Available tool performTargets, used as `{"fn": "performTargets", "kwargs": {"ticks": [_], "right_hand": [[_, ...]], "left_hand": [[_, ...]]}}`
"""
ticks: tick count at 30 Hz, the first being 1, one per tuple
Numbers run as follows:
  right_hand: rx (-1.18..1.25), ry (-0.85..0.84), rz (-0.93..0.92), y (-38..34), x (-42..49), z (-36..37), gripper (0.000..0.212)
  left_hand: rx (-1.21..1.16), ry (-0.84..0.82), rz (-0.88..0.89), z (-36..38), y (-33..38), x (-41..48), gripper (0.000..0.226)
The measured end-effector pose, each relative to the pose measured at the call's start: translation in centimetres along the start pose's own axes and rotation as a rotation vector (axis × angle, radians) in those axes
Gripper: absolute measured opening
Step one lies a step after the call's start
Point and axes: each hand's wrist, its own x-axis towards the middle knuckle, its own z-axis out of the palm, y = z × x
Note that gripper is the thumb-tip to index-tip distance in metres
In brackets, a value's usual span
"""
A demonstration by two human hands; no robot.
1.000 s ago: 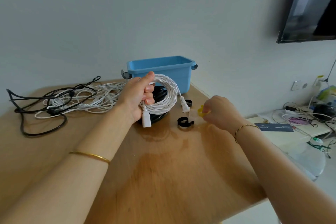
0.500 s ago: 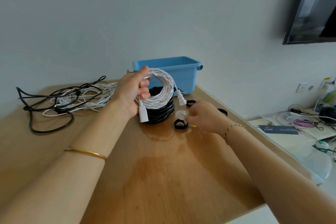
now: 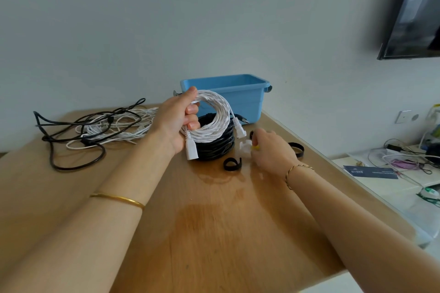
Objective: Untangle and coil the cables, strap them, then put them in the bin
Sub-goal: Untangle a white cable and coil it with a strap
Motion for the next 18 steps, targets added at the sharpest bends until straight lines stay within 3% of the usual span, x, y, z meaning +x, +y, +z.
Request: {"fn": "performTargets", "kwargs": {"ticks": [3, 6, 9, 12, 15, 18], "right_hand": [[-0.075, 0.050, -0.010, -0.3, -0.6, -0.4, 0.026], [-0.043, 0.149, -0.192, -1.2, -1.0, -0.8, 0.014], [0.088, 0.006, -0.323, -2.4, -1.6, -0.4, 0.022], [-0.058, -0.084, -0.354, -2.9, -1.8, 0.5, 0.033], [-0.156, -0.041, -0.428, -3.3, -2.0, 0.6, 0.020], [-0.028, -0.060, -0.531, -3.9, -2.4, 0.4, 0.012]], "left_hand": [[-0.002, 0.001, -0.003, -0.1, -0.2, 0.0, 0.020], [-0.006, 0.008, -0.002, -0.2, -0.3, 0.1, 0.020], [0.001, 0.025, 0.004, -0.4, -0.3, 0.2, 0.021], [0.007, 0.048, 0.011, -0.8, -0.2, 0.0, 0.021], [-0.010, 0.068, 0.011, -1.2, 0.0, -0.2, 0.021], [-0.020, 0.115, 0.046, -1.8, 0.6, -0.2, 0.024]]}}
